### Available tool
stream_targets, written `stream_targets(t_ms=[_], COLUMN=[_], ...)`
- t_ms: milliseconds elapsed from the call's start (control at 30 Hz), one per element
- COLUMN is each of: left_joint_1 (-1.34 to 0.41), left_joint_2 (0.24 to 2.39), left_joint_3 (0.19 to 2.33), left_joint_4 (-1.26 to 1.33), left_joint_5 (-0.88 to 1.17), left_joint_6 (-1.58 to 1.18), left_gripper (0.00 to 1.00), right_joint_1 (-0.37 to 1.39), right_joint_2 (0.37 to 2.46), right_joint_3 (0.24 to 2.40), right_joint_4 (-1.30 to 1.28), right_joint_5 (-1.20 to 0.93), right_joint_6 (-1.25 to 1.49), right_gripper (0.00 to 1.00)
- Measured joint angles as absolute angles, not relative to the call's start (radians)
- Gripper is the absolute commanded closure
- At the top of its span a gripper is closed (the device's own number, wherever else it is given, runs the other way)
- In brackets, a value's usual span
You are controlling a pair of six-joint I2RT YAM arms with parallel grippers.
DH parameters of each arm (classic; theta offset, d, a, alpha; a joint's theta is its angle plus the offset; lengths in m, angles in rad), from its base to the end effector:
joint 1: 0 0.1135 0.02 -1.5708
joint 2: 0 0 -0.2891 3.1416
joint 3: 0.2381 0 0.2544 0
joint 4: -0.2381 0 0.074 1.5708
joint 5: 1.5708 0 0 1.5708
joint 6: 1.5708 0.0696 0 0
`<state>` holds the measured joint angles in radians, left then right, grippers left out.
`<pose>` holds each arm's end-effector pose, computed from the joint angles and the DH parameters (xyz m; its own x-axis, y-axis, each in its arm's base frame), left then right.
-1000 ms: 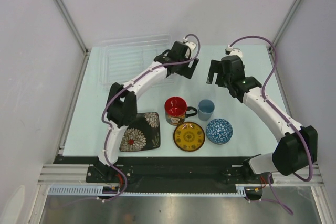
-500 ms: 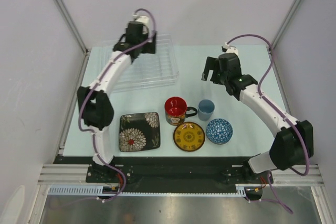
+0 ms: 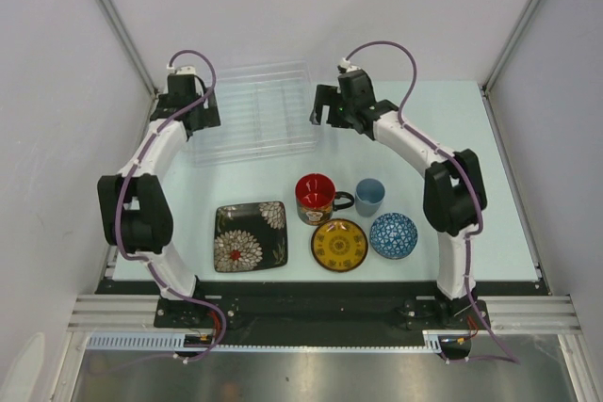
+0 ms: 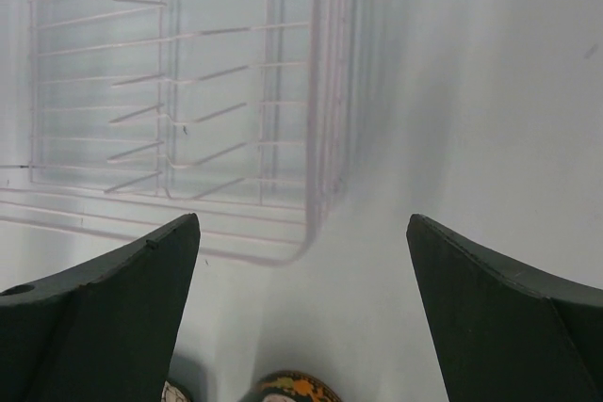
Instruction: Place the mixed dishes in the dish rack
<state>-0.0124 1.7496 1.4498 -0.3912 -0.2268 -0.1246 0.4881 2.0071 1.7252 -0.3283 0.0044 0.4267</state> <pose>0.4348 0.0103 0.2919 -0.6123 -0.1135 -0.7824 -0.2391 0.9699 0.0464 0.4541 0.2408 0.2821 -0.6535 0.1216 -0.7471 -0.2145 0.9168 0.3369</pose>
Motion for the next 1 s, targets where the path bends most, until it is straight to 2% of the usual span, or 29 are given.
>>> stream_targets(t_ms=[267, 533, 767, 1000], left_joint_1=[0.046, 0.081, 0.099, 0.088], left_joint_2=[1.731, 1.735, 1.798, 1.861], left_joint_3=[1.394, 1.325, 1.325, 1.325], left_joint_4=[-0.350, -0.304, -0.266, -0.259], left_joint_5=[-0.231, -0.257, -0.259, -0.253], left_joint_6=[-0.123, -0.103, -0.070, -0.040], left_gripper=[0.04, 0.07, 0.11, 0.11], right_joint_1=[0.500, 0.498, 0.478, 0.441], right_joint_2=[2.181, 2.302, 2.313, 2.225], right_joint_3=[1.916, 2.019, 2.001, 1.859], right_joint_4=[-0.372, -0.458, -0.495, -0.446], right_joint_5=[-0.025, 0.039, 0.080, 0.094], right_joint_6=[0.418, 0.387, 0.387, 0.392], right_gripper=[0.06, 0.09, 0.12, 0.14])
